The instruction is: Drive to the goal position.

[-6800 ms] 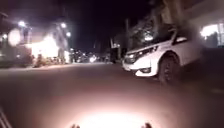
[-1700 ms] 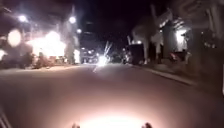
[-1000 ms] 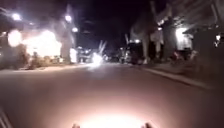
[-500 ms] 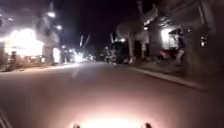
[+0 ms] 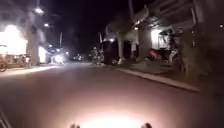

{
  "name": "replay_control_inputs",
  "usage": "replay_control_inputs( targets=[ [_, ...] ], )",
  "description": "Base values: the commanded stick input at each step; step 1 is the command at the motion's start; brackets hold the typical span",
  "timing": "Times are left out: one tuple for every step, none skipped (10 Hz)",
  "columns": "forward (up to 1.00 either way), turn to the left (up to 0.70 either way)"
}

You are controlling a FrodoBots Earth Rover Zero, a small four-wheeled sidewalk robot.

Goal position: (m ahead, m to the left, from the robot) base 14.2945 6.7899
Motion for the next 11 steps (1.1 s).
replay_control_inputs(
  targets=[
    [0.7,0.0],
    [0.7,0.0],
    [0.7,0.0],
    [0.7,0.0],
    [0.7,0.0],
    [0.7,0.0],
    [0.7,0.0],
    [0.7,0.0],
    [0.7,0.0],
    [0.7,0.0],
    [0.7,0.0]
  ],
)
